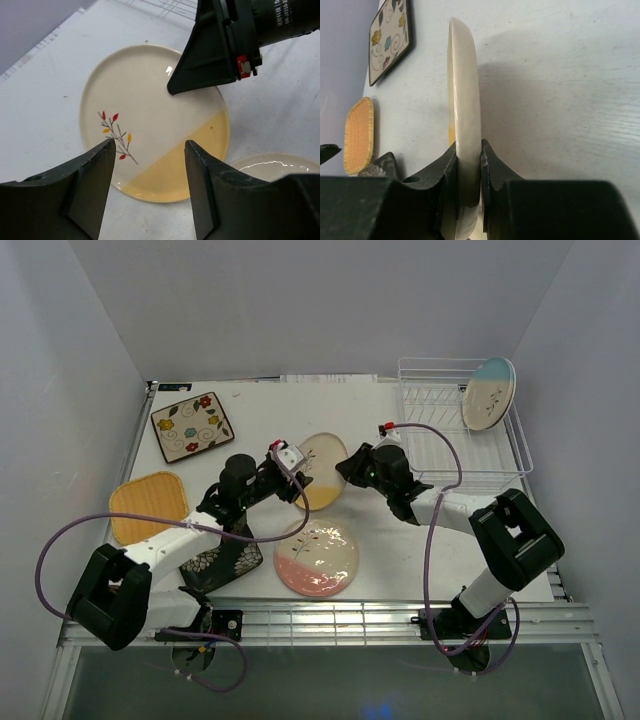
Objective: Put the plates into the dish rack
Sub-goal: Pick up the plate at the center of the board.
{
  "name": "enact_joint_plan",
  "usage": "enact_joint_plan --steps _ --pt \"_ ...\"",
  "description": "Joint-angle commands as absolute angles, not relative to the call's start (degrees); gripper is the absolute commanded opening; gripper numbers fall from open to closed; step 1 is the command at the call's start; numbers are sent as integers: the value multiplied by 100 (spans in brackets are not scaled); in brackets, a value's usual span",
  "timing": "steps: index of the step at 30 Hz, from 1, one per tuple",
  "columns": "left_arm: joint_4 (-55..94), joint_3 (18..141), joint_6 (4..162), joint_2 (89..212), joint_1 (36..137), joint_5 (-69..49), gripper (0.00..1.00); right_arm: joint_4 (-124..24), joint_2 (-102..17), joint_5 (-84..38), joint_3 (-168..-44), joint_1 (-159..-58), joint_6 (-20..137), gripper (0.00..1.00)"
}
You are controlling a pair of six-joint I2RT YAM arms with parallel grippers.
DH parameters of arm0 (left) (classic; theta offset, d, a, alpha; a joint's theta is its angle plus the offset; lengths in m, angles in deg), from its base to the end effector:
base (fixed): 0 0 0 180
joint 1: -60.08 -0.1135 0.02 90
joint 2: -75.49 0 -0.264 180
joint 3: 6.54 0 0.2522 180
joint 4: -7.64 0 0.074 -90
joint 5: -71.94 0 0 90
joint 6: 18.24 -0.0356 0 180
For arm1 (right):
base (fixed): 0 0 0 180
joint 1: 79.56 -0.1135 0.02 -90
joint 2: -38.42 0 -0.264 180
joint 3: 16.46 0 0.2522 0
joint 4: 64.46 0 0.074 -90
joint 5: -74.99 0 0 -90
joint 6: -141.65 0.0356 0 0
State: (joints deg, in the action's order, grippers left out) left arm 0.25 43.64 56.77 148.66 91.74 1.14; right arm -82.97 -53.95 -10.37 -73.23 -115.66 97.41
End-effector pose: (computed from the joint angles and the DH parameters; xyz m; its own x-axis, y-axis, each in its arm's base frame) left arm 0.2317 -0.1566 0.2387 -0.0232 0.3013 -0.9533 0.7985 0.5794 0.1637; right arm 0.2769 0.1984 0.1983 -0.5416 0.4888 -0.6839 -0.1960 0.7177 0.6682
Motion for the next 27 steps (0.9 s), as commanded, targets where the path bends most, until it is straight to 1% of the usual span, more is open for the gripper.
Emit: enact_joint_plan --steps 1,5,8,18,22,23,27 --pt "-575 4132 5822 14379 9163 -382 67 -8497 -4895 -394 -7312 -11577 9034 8" --pt "-813 3983 5770 14238 9163 -452 66 -8506 -4596 -175 -7285 -11577 8831 8" --pt "-936 3912 5743 14229 9154 -514 66 -8427 -4455 -244 -7425 -11577 8506 8" --pt "-1015 3807 5699 14097 9154 -400 67 -7268 -4200 -429 -8708 -11577 7443 8" --pt "-1024 3780 5699 14053 9154 -330 66 -6740 -4042 88 -9156 -11568 7108 8" --pt "-1024 3780 5699 14053 9163 -312 66 -6618 -3946 377 -9288 -11568 7021 8" --pt "-1033 3780 5681 14035 9154 -303 67 -6424 -3708 845 -9613 -11507 6853 8"
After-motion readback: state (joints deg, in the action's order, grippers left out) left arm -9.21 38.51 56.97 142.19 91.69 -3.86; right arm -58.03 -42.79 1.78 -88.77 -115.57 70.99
